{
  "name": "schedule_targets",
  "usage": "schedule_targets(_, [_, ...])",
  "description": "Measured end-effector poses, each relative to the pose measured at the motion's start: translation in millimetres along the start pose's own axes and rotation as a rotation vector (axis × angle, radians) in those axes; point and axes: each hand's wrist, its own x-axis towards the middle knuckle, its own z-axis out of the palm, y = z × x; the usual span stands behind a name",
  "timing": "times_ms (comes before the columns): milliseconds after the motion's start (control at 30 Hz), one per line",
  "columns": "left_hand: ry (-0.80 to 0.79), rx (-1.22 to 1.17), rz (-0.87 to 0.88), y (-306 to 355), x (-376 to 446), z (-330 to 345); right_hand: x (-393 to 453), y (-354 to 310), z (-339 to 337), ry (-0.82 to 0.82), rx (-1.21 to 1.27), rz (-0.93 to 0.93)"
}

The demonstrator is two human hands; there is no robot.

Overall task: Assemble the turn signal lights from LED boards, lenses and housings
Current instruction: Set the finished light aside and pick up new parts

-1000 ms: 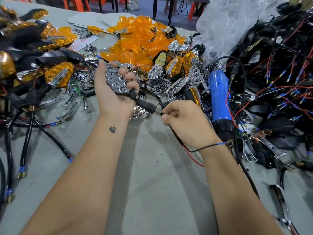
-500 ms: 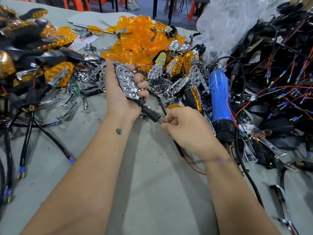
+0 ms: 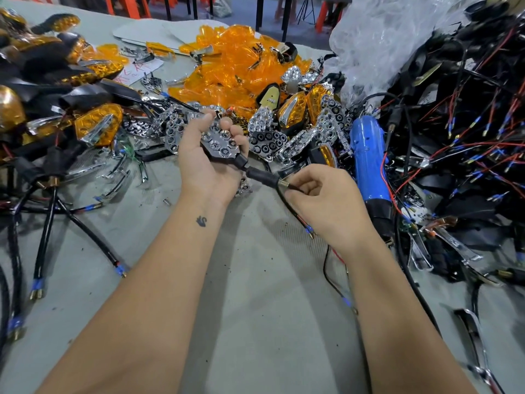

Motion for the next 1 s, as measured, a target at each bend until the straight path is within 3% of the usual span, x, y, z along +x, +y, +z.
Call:
schedule_targets(333, [-0.016, -0.021, 0.038, -11.9, -1.5, 5.0, 2.9, 7.2, -4.6, 0.143, 0.033, -0.012])
schedule_targets(633, [-0.026, -0.106, 0.048, -19.4, 0.5, 5.0, 3.6, 13.3, -9.0, 0.042, -0.018, -0.099])
schedule_targets(1000, [-0.096, -0.089, 0.022, -14.1, -1.5, 5.6, 2.3, 12.0, -6.1, -0.065, 0.146, -0.049])
